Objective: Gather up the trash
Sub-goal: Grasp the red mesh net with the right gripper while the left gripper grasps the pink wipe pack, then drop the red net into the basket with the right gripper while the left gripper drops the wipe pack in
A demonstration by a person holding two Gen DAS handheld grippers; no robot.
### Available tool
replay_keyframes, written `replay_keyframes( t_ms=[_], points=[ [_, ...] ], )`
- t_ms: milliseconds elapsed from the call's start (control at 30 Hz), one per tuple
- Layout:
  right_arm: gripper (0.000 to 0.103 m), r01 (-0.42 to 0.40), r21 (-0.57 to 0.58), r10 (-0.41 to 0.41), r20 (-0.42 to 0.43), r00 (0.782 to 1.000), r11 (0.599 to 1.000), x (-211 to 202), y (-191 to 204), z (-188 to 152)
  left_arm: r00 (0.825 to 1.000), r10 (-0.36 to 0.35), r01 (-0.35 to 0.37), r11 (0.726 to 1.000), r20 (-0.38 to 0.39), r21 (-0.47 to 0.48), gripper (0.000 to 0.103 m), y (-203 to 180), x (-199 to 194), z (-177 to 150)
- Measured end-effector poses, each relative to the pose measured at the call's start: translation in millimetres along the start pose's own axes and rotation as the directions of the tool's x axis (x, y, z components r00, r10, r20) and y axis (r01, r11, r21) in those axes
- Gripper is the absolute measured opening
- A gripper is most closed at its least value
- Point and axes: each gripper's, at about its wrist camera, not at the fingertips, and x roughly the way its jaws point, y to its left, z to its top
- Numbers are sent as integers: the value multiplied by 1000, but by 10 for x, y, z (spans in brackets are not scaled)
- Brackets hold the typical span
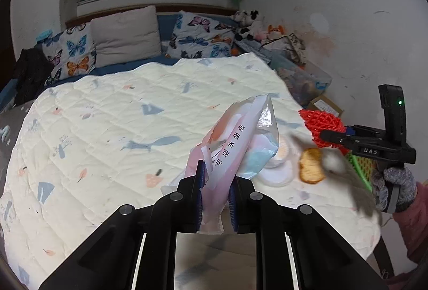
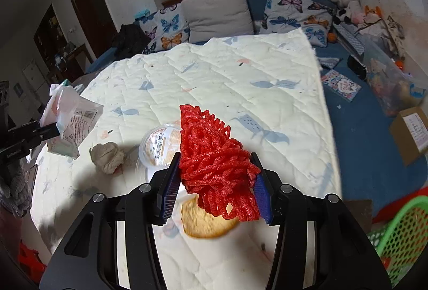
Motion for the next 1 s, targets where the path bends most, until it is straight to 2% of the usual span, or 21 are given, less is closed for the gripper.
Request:
replay_keyframes(
  t_ms=[333,600,800,1000],
  points=[
    [50,60,65,-63,45,997,996,-538,-285,-322,997,-81,81,995,7,55,15,-574,-17,41],
    [50,142,150,-153,62,986,978,-1001,-665,-689,984,-176,177,979,-16,102,15,-1122,136,63],
    [50,228,228,-244,44,969,947,-1319,-1109,-983,970,-239,244,960,-54,136,15,-1549,339,85],
    [51,322,296,-342,15,940,899,-1594,-1553,-1257,952,-294,304,936,-84,175,15,-1973,496,125]
  ],
)
